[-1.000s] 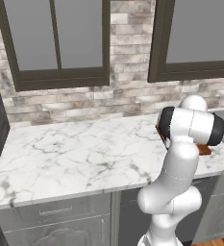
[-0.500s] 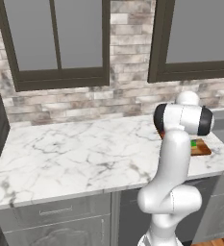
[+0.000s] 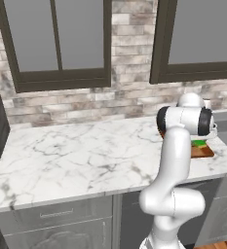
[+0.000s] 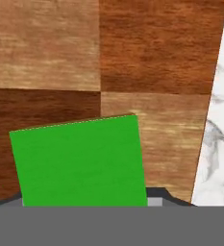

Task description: Pick up the sponge from the counter and clean the cutting board by briefly scrubbing or pressing down on the cutting board. Once finished, release the sponge.

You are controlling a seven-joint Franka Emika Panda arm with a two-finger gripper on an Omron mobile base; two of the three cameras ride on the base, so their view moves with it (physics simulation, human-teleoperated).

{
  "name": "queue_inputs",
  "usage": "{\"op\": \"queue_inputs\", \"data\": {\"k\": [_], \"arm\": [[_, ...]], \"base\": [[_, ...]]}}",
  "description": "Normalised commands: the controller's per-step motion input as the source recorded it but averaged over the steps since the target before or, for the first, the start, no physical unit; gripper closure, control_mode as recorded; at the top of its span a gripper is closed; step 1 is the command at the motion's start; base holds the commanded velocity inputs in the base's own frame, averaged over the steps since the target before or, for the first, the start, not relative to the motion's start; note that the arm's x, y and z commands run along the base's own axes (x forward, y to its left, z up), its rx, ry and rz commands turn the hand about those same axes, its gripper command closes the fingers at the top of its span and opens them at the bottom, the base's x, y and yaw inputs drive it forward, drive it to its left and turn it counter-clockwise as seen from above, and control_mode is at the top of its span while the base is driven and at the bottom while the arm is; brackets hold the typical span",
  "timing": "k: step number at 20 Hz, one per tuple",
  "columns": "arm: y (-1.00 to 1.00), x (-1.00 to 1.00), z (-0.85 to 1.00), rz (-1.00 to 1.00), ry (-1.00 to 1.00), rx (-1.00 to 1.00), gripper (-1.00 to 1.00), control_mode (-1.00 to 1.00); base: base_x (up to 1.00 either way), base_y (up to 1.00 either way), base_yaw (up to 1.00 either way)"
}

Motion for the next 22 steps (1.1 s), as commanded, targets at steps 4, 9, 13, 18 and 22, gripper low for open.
{"op": "queue_inputs", "data": {"k": [4, 9, 13, 18, 22], "arm": [[-0.52, -0.21, -0.46, -0.06, -0.11, -0.05, 1.00, -1.00], [-0.07, -0.04, -0.22, -0.08, -0.18, -0.05, 1.00, -1.00], [0.28, 0.00, -0.08, -0.10, -0.25, -0.10, 1.00, -1.00], [0.47, 0.06, -0.07, -0.11, -0.24, -0.12, 1.00, -1.00], [0.42, 0.31, -0.07, -0.12, -0.17, -0.13, 1.00, -1.00]], "base": [[0.00, 0.00, 0.00], [0.00, 0.00, 0.00], [0.00, 0.00, 0.00], [0.00, 0.00, 0.00], [0.00, 0.00, 0.00]]}}
